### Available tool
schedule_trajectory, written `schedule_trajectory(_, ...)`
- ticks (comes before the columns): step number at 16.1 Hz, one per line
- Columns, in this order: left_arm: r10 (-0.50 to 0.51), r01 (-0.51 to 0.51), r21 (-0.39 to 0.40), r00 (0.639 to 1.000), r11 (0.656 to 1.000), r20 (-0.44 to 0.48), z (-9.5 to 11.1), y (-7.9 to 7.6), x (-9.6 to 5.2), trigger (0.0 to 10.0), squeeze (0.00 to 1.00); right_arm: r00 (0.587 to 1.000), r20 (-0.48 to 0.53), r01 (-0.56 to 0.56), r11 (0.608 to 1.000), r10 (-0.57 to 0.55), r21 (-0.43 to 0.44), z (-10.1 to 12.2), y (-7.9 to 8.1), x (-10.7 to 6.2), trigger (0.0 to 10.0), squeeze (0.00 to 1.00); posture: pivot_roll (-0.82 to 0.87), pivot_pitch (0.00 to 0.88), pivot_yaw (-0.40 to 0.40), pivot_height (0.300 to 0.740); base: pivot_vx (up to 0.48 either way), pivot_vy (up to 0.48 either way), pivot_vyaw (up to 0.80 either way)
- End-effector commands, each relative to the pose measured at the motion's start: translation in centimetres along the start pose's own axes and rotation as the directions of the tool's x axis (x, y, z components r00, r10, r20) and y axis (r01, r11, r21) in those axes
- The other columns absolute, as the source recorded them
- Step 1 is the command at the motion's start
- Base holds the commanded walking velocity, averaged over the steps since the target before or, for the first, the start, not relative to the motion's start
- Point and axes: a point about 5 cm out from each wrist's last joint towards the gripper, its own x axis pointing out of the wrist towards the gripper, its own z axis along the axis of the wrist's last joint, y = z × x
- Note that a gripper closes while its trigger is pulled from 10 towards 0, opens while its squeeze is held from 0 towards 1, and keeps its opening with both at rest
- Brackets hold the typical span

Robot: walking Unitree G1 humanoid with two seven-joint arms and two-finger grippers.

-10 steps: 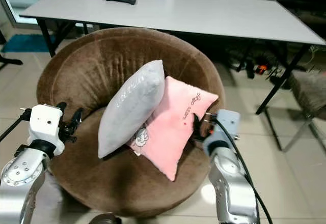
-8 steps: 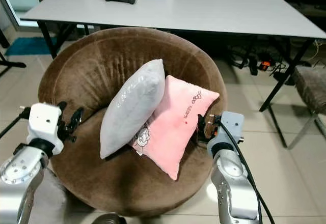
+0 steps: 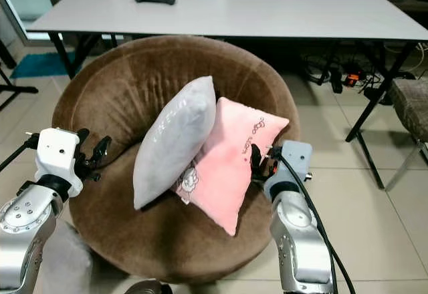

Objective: Move the pillow to the sofa from floor

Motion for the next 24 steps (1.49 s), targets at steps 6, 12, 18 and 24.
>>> schedule_trajectory(6, 0.027, -0.027, -0.020, 1.000, 0.999, -0.003, 0.2, 0.0, -0.1, 10.0, 0.00, 0.999, 0.002, -0.046, 0.998, 0.046, -0.031, 0.3, 0.5, 0.5, 10.0, 0.00, 0.11, 0.000, -0.007, 0.740, -0.308, 0.000, 0.00)
schedule_trajectory(12, 0.062, -0.061, -0.019, 0.998, 0.998, 0.001, 0.2, 0.6, 0.3, 10.0, 0.00, 0.984, -0.006, -0.176, 0.982, 0.176, -0.071, 0.5, 2.1, 0.4, 10.0, 0.00, 0.09, 0.000, 0.003, 0.740, -0.101, 0.000, 0.21)
schedule_trajectory(18, 0.061, -0.061, -0.040, 0.998, 0.997, 0.013, 0.4, 0.6, 0.3, 10.0, 0.00, 0.980, -0.020, -0.197, 0.979, 0.196, -0.054, 0.3, 2.3, 0.3, 10.0, 0.00, 0.10, 0.000, 0.003, 0.740, 0.000, 0.000, 0.80)
schedule_trajectory(24, 0.065, -0.064, -0.051, 0.998, 0.997, 0.013, 0.4, 0.6, 0.3, 10.0, 0.00, 0.989, -0.018, -0.147, 0.989, 0.146, -0.011, 0.3, 1.7, 0.5, 10.0, 0.00, 0.10, 0.000, -0.004, 0.740, 0.000, 0.237, 0.40)
